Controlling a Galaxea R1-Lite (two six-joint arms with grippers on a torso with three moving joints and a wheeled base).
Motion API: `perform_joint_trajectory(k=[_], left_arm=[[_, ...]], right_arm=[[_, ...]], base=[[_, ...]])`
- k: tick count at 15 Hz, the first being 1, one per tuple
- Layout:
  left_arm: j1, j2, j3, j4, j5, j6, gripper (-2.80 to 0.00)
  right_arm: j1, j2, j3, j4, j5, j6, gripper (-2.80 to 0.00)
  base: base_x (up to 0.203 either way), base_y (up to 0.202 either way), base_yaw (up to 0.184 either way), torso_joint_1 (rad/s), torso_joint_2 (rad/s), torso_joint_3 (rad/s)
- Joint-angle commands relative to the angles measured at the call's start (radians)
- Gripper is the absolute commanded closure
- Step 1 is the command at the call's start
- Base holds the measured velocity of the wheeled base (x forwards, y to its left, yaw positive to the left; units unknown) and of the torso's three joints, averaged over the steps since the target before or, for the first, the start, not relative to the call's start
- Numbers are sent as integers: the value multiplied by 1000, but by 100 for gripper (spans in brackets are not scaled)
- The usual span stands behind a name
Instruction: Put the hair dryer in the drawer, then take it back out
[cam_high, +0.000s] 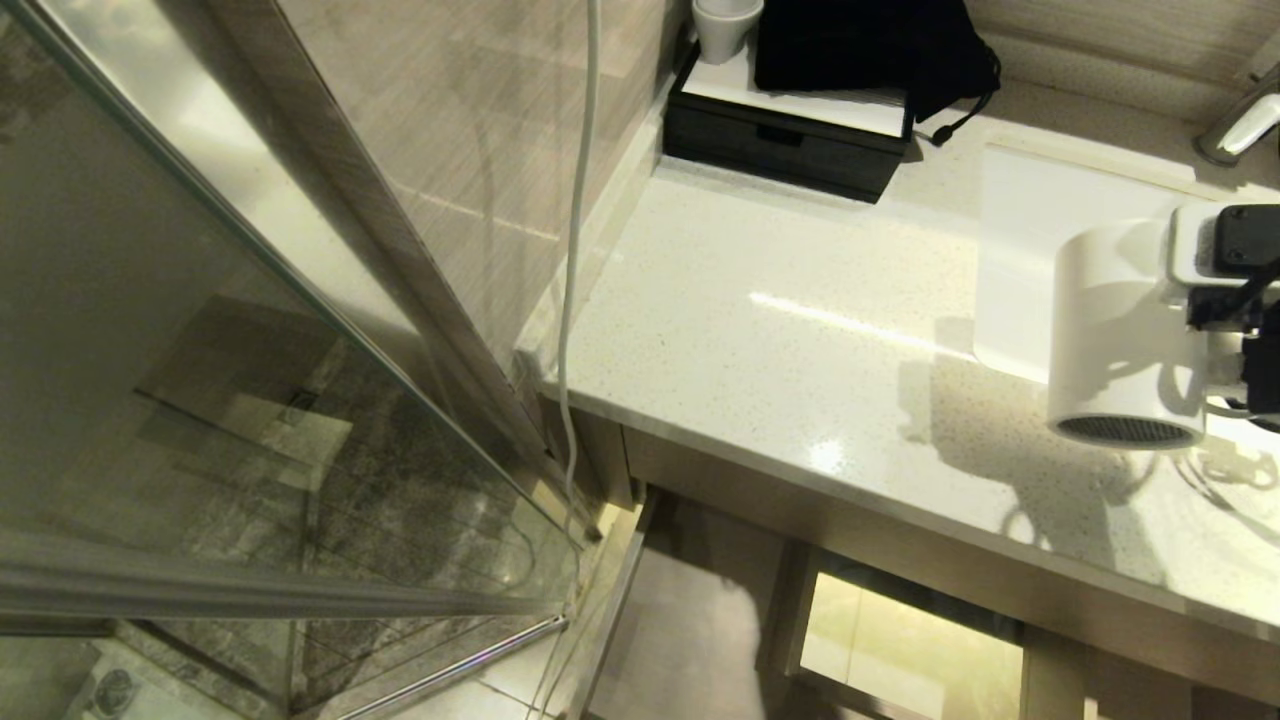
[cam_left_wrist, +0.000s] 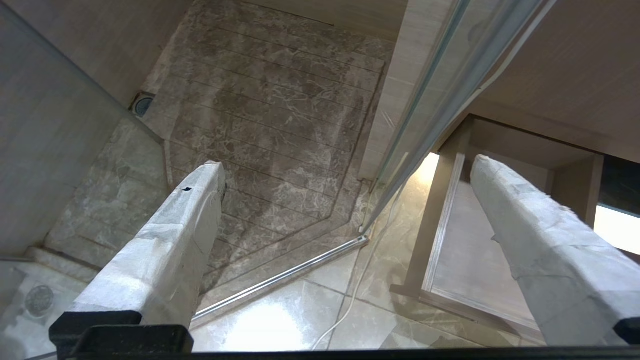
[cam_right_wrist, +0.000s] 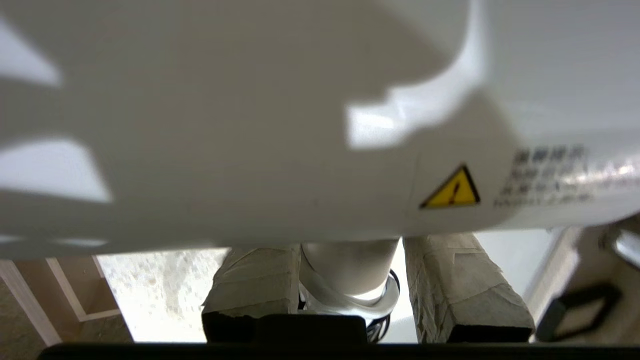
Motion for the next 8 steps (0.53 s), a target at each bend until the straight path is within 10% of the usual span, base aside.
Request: perform_joint_trajectory(k=[1,8], left_arm=[[0,0,0,0,0,0,-280],[0,2,0,0,0,0,-280]], right_arm=[[-30,-39,1,7,-15,1,0],[-123,-99,40,42,-17,220,0]], base=[[0,0,0,0,0,0],[0,0,0,0,0,0]])
